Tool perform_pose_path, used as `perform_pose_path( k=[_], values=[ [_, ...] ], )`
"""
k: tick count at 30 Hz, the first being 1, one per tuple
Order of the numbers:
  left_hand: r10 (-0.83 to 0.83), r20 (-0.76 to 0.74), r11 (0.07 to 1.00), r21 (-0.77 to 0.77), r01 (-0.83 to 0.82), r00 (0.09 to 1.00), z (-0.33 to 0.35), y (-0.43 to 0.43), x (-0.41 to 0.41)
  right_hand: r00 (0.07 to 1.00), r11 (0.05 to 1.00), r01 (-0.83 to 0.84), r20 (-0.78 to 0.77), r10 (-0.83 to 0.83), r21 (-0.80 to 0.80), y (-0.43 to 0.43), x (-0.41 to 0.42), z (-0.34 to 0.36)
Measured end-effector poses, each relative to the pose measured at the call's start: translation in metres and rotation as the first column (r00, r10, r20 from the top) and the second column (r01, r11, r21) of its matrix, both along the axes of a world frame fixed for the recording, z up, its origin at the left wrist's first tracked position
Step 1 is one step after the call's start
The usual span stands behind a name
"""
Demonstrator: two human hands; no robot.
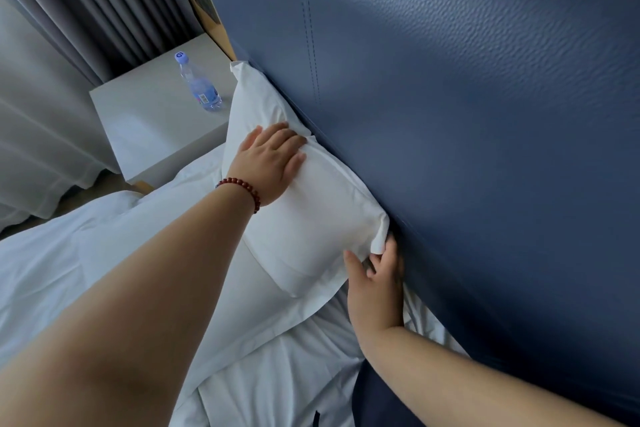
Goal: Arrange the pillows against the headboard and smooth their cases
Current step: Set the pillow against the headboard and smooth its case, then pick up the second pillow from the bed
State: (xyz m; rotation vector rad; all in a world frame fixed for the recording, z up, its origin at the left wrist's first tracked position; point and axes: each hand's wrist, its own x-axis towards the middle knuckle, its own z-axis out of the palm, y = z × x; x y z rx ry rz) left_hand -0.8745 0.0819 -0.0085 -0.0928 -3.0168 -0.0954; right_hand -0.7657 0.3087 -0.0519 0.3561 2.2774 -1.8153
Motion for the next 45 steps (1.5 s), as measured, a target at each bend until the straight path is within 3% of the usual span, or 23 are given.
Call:
perform_pose_path(
  k=[3, 6, 11, 15, 17, 20, 24, 28, 34, 45],
  values=[
    [0.011, 0.026, 1.0, -0.006, -0.011, 1.0, 0.003, 0.003, 0.004, 0.994, 0.984, -0.065, -0.072, 0.078, 0.164, 0.006, 0.008, 0.001],
    [0.055, 0.064, 0.997, 0.055, -0.058, 0.996, 0.0, 0.006, 0.02, 0.987, 0.982, -0.072, -0.133, 0.095, 0.172, 0.007, 0.008, 0.002],
    [0.169, 0.096, 0.928, 0.318, -0.192, 0.981, -0.01, 0.02, 0.075, 0.994, 0.991, -0.106, -0.001, 0.107, 0.079, 0.009, 0.017, -0.01],
    [0.28, 0.21, 0.849, 0.402, -0.344, 0.937, -0.029, 0.035, 0.151, 0.979, 0.985, -0.166, 0.123, 0.16, 0.044, 0.011, 0.031, -0.027],
    [0.345, 0.284, 0.789, 0.428, -0.441, 0.894, -0.042, 0.037, 0.197, 0.971, 0.97, -0.223, 0.113, 0.213, 0.094, 0.009, 0.043, -0.033],
    [0.464, 0.401, 0.622, 0.488, -0.613, 0.79, -0.06, 0.038, 0.263, 0.959, 0.943, -0.281, 0.091, 0.268, 0.177, 0.006, 0.062, -0.042],
    [0.496, 0.503, 0.446, 0.552, -0.704, 0.708, -0.078, 0.038, 0.33, 0.943, 0.896, -0.332, 0.064, 0.328, 0.296, 0.003, 0.09, -0.049],
    [0.464, 0.553, 0.447, 0.529, -0.722, 0.692, -0.087, 0.031, 0.371, 0.911, 0.824, -0.405, 0.096, 0.401, 0.397, -0.002, 0.115, -0.058],
    [0.361, 0.682, 0.377, 0.517, -0.768, 0.636, -0.103, 0.023, 0.405, 0.726, 0.552, -0.687, 0.425, 0.541, 0.472, -0.01, 0.151, -0.071],
    [0.173, 0.756, 0.428, 0.52, -0.739, 0.632, -0.133, 0.041, 0.437, 0.698, 0.513, -0.716, 0.457, 0.551, 0.474, 0.002, 0.205, -0.094]
  ],
)
